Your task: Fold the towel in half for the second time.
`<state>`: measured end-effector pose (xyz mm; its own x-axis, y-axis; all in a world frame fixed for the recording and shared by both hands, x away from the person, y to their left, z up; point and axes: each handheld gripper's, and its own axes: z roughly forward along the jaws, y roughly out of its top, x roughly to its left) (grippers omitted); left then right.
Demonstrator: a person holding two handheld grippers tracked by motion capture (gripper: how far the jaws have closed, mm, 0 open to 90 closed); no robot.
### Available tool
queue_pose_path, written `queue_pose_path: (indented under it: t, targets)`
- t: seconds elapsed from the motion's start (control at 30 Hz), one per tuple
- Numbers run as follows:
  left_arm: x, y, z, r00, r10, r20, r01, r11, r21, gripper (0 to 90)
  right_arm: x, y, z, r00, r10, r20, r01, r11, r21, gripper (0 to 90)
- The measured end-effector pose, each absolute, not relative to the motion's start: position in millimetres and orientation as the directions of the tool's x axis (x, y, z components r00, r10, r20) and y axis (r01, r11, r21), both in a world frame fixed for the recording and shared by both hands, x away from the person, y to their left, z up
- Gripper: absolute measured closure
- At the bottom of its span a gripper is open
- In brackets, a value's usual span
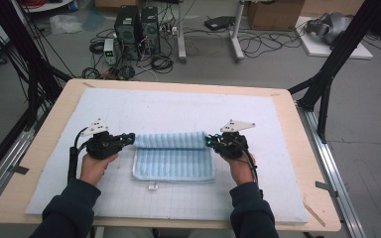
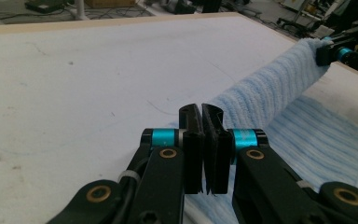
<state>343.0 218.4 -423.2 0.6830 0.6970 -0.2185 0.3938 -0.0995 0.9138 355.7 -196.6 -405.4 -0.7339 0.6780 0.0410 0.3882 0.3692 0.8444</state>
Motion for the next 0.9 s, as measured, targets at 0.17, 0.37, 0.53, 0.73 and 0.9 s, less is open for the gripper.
queue_pose_path:
  t: [0.17,0.37,0.53,0.73,0.9]
  targets:
    - [330,217,-424,0.698,0.683,-0.215,0.386,-0.107,0.916,86.6,340,-199,-411,-0.736,0.675,0.052,0.394,0.364,0.844,83.6]
    - [316,214,-425,0.714,0.668,-0.208,0.376,-0.116,0.920,86.6,323,-204,-417,-0.739,0.671,0.065,0.390,0.347,0.853,83.6]
    - [307,214,-427,0.724,0.660,-0.204,0.376,-0.129,0.917,86.6,312,-206,-419,-0.746,0.663,0.062,0.383,0.351,0.855,83.6]
    - [299,212,-434,0.730,0.656,-0.193,0.375,-0.148,0.915,86.6,302,-207,-426,-0.753,0.656,0.054,0.380,0.365,0.850,83.4]
    - [296,214,-439,0.728,0.654,-0.205,0.385,-0.143,0.912,86.4,298,-207,-427,-0.756,0.653,0.054,0.377,0.366,0.851,83.0]
